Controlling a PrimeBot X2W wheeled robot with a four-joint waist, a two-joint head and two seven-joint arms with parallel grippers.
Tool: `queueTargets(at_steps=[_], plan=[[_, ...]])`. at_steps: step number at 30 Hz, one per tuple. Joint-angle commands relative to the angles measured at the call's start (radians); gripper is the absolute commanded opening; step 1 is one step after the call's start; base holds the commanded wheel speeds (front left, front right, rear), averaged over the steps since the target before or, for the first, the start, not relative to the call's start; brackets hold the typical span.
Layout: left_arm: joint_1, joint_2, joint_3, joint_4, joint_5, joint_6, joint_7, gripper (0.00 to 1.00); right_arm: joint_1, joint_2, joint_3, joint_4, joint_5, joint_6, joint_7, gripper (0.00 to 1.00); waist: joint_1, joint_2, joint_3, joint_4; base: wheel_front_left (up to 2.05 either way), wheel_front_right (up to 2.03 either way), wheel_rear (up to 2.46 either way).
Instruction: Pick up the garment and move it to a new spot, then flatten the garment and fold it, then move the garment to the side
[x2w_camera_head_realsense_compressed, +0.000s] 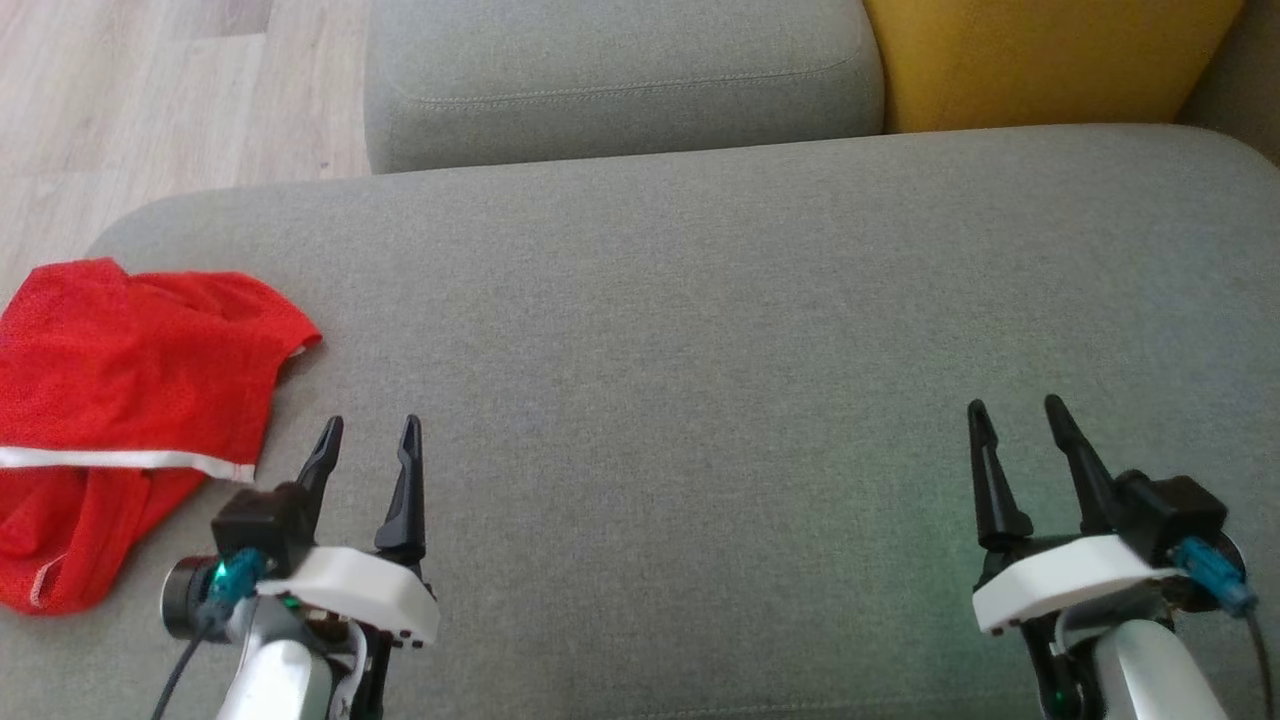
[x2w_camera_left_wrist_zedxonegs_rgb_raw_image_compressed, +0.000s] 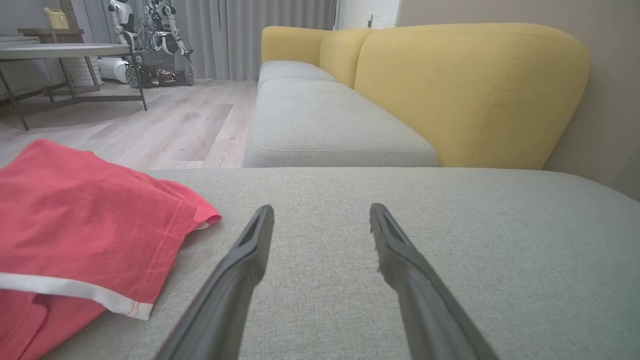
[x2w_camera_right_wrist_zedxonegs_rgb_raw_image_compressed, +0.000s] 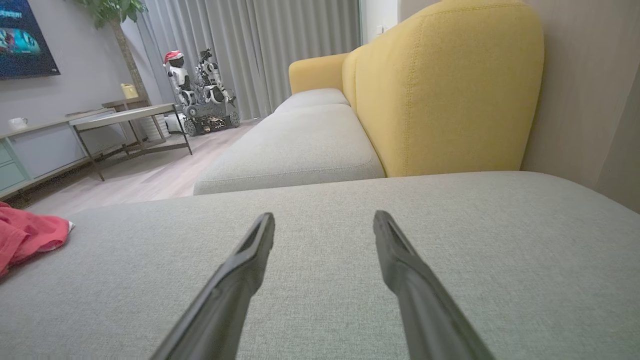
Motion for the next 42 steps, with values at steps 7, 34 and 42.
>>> queueTargets(at_steps=[7, 34, 42], plan=[[-0.071, 0.015, 0.03, -0.019, 0.088, 0.018, -0.036, 1.0, -0.049, 0.004, 0.033, -0.025, -0.078, -0.001, -0.023, 1.0, 0.0, 0.0, -0.001, -0.004, 0.0, 0.0, 0.0], [-0.064, -0.021, 0.085, 0.041, 0.121, 0.02, -0.056, 1.0, -0.053, 0.01, 0.025, 0.004, -0.032, -0.001, -0.026, 1.0, 0.0, 0.0, 0.001, 0.002, 0.0, 0.0, 0.0], [-0.066, -0.018, 0.083, 0.049, 0.141, 0.026, -0.056, 1.0, -0.052, 0.01, 0.026, 0.004, -0.04, -0.001, -0.027, 1.0, 0.0, 0.0, 0.002, 0.007, 0.0, 0.0, 0.0]])
